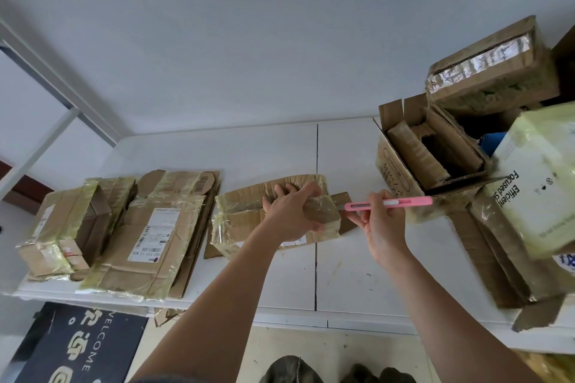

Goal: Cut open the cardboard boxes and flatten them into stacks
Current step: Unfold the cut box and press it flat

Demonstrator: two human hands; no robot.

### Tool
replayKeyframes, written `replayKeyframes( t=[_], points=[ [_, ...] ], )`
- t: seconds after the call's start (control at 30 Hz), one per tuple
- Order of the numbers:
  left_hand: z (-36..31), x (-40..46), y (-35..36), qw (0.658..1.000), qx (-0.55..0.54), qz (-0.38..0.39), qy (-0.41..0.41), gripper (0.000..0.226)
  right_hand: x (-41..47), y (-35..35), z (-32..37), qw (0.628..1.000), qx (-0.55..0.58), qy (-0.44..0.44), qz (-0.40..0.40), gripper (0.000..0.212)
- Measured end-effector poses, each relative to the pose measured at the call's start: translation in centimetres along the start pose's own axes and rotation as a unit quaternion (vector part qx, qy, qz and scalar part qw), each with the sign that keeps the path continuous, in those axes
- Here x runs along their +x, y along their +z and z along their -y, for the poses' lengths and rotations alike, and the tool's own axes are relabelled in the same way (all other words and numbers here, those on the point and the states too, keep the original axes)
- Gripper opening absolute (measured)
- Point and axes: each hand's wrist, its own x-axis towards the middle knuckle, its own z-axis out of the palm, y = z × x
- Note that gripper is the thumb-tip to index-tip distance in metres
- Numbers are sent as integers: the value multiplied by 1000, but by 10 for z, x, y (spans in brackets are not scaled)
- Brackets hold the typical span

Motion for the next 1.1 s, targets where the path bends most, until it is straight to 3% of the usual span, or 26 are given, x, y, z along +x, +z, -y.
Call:
replayKeyframes(
  t=[0.13,0.6,1.1],
  points=[
    [0,0,1,1000,2,2,5,56,7,5,1,999,24,-17,-46,25],
    [-1,1,2,1000,13,7,2,56,8,5,6,985,-110,-76,109,33],
    [-4,-1,-1,1000,5,15,27,58,-8,-17,10,990,-76,-63,98,33]
  ],
)
